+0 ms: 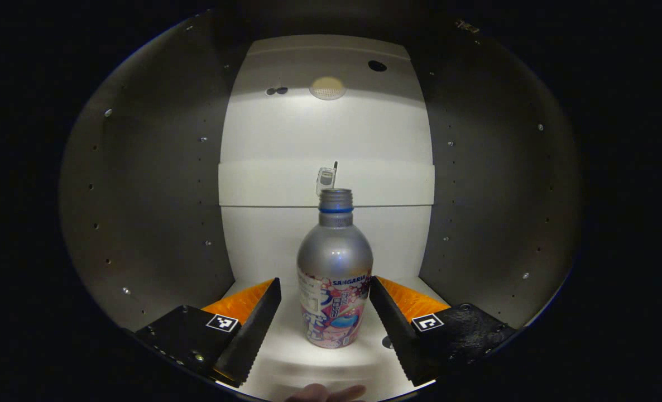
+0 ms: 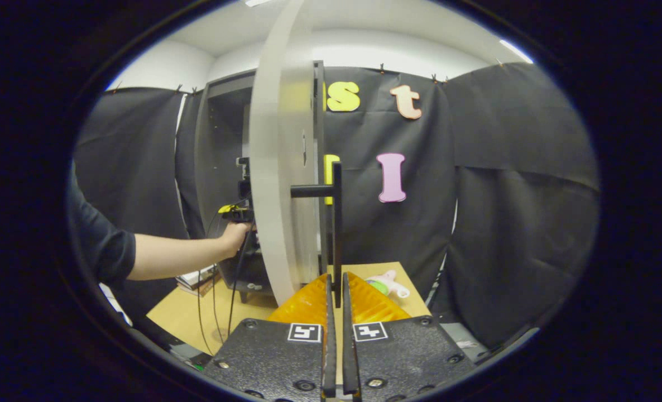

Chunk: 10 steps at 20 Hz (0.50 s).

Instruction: Open the cabinet door with the right hand, grasp the bottle in the cabinet with the left hand and place it on the coaster, then close the cabinet door with the right hand.

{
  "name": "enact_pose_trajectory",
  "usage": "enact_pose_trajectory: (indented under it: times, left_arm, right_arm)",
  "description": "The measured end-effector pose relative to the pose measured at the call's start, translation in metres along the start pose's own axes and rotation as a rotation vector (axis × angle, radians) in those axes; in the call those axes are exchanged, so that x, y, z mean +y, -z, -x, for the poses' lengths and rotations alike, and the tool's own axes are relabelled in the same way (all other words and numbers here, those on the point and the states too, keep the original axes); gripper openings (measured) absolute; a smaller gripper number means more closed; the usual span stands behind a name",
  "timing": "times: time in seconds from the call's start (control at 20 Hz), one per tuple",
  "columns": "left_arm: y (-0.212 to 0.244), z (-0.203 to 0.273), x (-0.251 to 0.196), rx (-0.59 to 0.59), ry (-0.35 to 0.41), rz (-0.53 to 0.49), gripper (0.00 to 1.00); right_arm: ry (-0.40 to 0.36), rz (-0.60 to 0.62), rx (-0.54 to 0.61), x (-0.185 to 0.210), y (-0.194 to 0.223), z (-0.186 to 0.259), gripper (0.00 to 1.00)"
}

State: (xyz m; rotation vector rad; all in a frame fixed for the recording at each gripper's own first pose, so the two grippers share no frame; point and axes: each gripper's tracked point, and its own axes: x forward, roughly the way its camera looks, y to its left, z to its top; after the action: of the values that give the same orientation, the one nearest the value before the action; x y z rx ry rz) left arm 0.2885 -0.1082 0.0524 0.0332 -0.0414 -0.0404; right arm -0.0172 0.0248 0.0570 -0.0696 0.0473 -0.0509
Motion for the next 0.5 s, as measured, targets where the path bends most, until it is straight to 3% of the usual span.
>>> enact_pose_trajectory:
  times: [0.35, 0.45, 0.5]
  left_arm:
    - [-0.005, -0.021, -0.011, -0.016, -0.015, -0.017, 0.97]
    - [-0.009, -0.020, -0.012, -0.031, -0.022, -0.022, 0.90]
    - [-0.010, -0.017, -0.015, -0.030, -0.012, -0.016, 0.92]
  right_arm:
    - [-0.002, 0.003, -0.005, 0.003, 0.003, -0.001, 0.08]
    - [-0.005, 0.011, -0.013, -0.001, 0.001, -0.001, 0.08]
    - [-0.014, 0.015, -0.024, 0.002, -0.001, -0.001, 0.08]
